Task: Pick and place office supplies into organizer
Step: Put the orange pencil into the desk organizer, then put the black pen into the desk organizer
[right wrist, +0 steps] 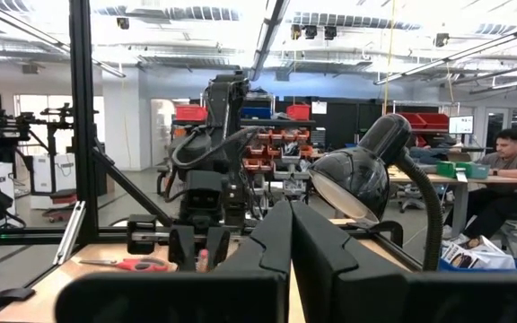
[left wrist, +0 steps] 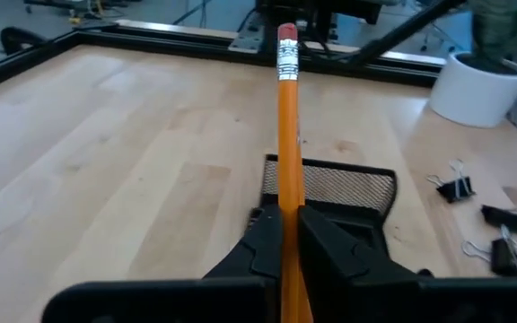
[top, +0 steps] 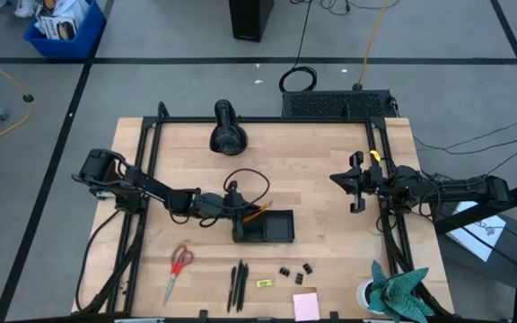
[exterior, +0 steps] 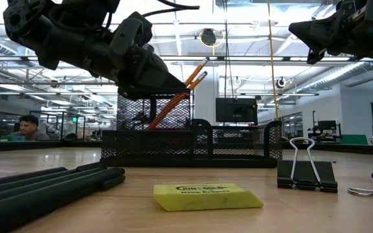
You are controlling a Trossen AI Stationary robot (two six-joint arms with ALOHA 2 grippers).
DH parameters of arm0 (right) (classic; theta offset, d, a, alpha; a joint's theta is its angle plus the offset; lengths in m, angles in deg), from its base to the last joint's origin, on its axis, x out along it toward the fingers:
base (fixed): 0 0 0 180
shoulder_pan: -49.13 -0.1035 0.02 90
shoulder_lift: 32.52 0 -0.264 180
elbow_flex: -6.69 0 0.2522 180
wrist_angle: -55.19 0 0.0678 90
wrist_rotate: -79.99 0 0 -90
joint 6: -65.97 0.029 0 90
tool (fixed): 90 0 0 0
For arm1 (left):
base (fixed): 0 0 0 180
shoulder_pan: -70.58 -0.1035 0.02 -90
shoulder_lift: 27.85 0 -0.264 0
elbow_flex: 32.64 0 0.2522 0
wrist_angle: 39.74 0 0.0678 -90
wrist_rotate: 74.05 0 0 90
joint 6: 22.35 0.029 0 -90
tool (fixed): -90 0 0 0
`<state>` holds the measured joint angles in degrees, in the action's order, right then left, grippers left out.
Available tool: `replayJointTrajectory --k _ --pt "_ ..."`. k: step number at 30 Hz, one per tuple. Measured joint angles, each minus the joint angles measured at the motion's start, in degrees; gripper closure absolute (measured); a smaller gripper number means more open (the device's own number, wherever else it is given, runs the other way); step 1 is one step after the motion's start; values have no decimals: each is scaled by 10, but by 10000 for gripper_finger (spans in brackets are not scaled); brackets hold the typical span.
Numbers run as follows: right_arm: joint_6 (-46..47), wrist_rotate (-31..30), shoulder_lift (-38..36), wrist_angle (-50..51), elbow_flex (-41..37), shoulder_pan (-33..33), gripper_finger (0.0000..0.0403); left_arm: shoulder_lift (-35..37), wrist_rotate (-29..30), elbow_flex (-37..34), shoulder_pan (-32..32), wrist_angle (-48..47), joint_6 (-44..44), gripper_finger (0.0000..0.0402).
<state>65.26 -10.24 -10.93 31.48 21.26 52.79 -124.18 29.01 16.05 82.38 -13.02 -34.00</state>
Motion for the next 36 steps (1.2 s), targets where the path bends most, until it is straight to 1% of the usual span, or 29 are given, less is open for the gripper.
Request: replayJointTrajectory --k 3,9,12,15,17,18,21,24,26,29,31,32,36 --pt "0 0 0 0 0 0 402 0 -2 2 8 0 10 351" --pt "3 0 0 0 0 0 402 -1 7 2 17 3 10 279" --pt "4 0 0 0 0 0 402 -1 11 2 18 16 15 249" --pt "4 0 0 0 0 0 402 5 7 0 22 33 35 232" --pt "4 0 0 0 0 0 403 24 12 11 23 11 25 228" --pt "3 0 0 0 0 0 402 34 17 22 25 -7 16 228" --pt "0 0 0 -3 0 0 402 59 38 58 33 -114 10 227" --pt "-2 0 1 -5 0 0 402 64 63 116 53 -222 9 227" --pt "-3 1 2 -5 0 0 402 64 65 164 70 -287 2 227" --pt "-3 1 5 -8 0 0 402 45 71 234 102 -399 -56 227" --pt "-4 1 8 -9 0 0 402 27 93 267 132 -479 -104 230" --pt "-3 1 9 -7 0 0 402 14 102 284 146 -504 -129 234" --pt "1 2 15 -5 0 0 402 -37 109 327 198 -539 -252 265"
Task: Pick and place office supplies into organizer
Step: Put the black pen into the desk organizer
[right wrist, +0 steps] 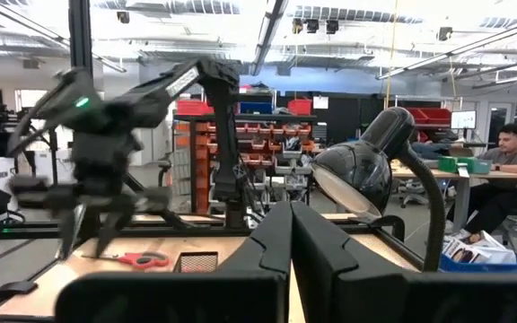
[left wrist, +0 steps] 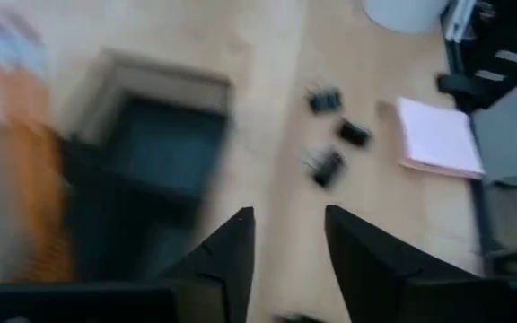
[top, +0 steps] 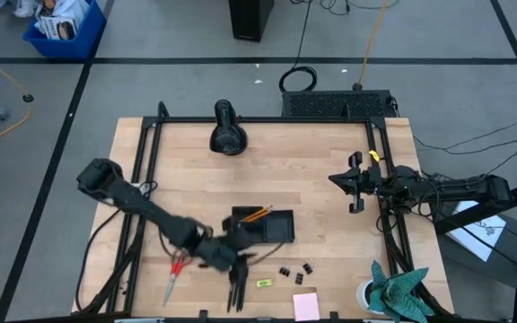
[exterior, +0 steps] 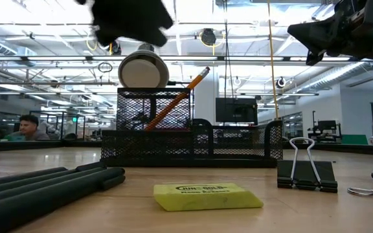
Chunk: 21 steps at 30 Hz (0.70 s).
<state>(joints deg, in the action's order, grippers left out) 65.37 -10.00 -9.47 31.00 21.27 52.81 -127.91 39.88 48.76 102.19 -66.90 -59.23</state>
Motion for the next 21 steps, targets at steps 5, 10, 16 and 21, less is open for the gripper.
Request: replayJointTrajectory --k 5,10,16,21 --pt "1 0 3 0 0 0 402 -93 -4 42 55 22 -126 310" --pt "43 1 3 -18 0 0 403 -168 2 142 96 -43 -227 368" --pt "60 3 3 -39 0 0 402 -223 -21 289 101 -300 -400 390" --pt "70 3 3 -39 0 0 402 -265 -107 347 87 -376 -464 397"
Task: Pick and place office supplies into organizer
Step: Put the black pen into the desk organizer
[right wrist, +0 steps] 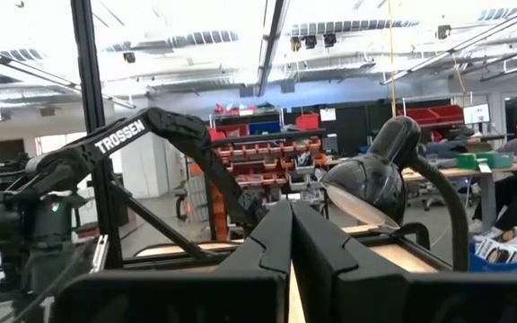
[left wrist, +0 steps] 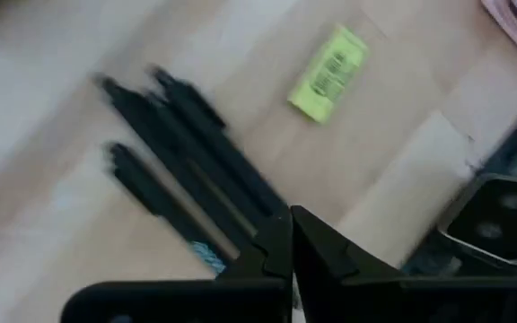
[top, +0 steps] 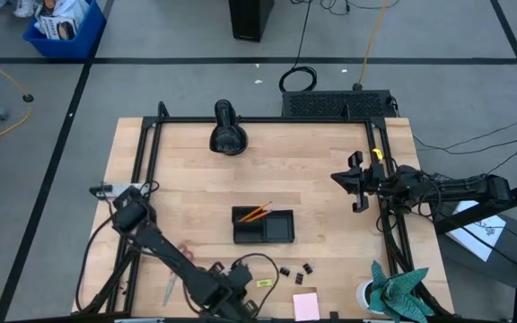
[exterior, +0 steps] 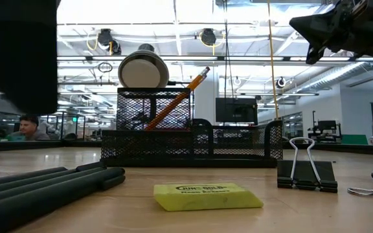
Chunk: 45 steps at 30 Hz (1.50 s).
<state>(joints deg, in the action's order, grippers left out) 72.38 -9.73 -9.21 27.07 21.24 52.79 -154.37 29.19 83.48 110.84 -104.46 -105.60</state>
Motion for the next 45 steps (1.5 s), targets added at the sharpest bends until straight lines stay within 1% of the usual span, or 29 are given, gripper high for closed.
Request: replayJointTrajectory --k 3,4,9,13,17,23,27,33,38,42,45 --pt "0 0 0 0 0 0 402 -12 -42 2 -6 1 13 395" --pt "0 0 0 0 0 0 402 -14 -47 2 -8 -3 13 393" --pt "-10 0 0 -1 0 0 403 -15 -42 2 -13 -18 13 398" --pt "-16 0 0 1 0 0 403 -15 -43 -3 -15 -39 -5 393" --pt "-17 -1 0 1 0 0 402 -15 -52 -10 -16 -58 -16 398" --pt "-17 -1 0 1 0 0 402 -16 -53 -10 -13 -62 -35 393" --pt "-17 -1 0 1 0 0 403 -18 -52 -23 -3 -58 -62 399" --pt "-16 -2 0 1 0 0 402 -14 -53 -50 13 -53 -121 392" --pt "-15 -2 0 1 0 0 403 -15 -57 -52 23 -56 -132 397" --pt "-15 -2 0 1 0 0 402 -16 -59 -53 24 -51 -118 388" --pt "-15 -2 0 1 0 0 402 -18 -33 -54 27 -41 -78 387"
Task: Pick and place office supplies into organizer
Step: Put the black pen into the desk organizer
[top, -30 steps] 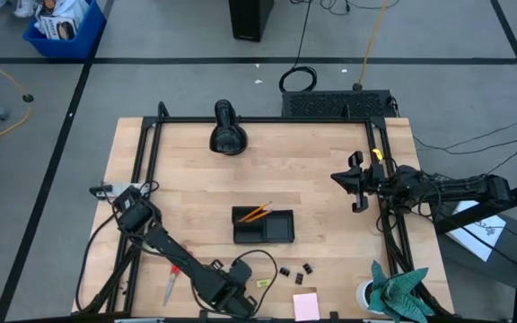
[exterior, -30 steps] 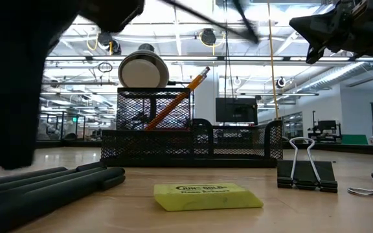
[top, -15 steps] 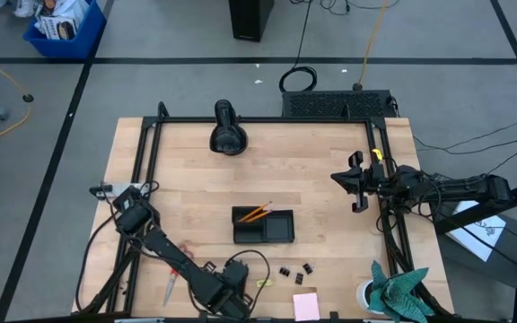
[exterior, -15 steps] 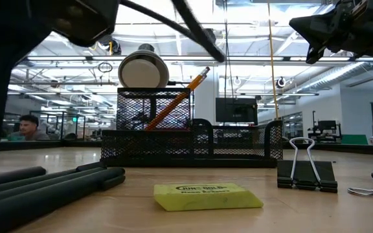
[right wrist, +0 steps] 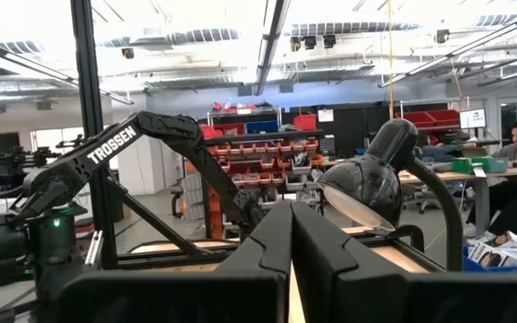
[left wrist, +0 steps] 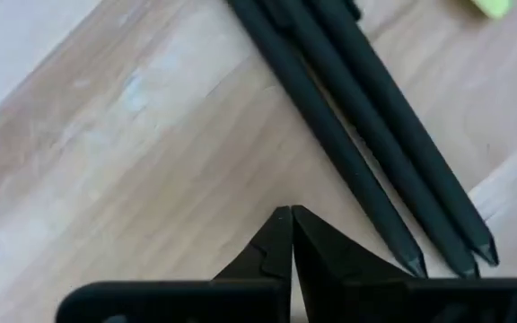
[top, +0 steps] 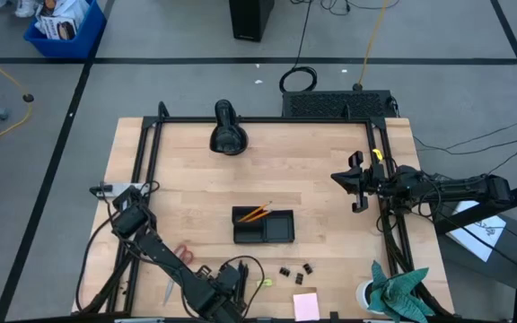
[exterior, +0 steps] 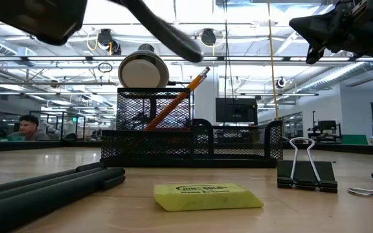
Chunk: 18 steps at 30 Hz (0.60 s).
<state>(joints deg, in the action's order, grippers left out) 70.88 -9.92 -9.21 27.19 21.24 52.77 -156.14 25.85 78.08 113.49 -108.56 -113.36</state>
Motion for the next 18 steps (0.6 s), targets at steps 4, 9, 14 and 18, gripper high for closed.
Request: replayJointTrajectory --k 4,9,14,18 --pt "0 0 0 0 0 0 403 0 12 0 -9 22 73 398" --pt "0 0 0 0 0 0 402 -2 18 11 -23 37 110 391" --pt "0 0 0 0 0 0 402 -5 27 39 -30 28 138 399" --pt "0 0 0 0 0 0 402 -4 10 92 -25 -23 144 398"
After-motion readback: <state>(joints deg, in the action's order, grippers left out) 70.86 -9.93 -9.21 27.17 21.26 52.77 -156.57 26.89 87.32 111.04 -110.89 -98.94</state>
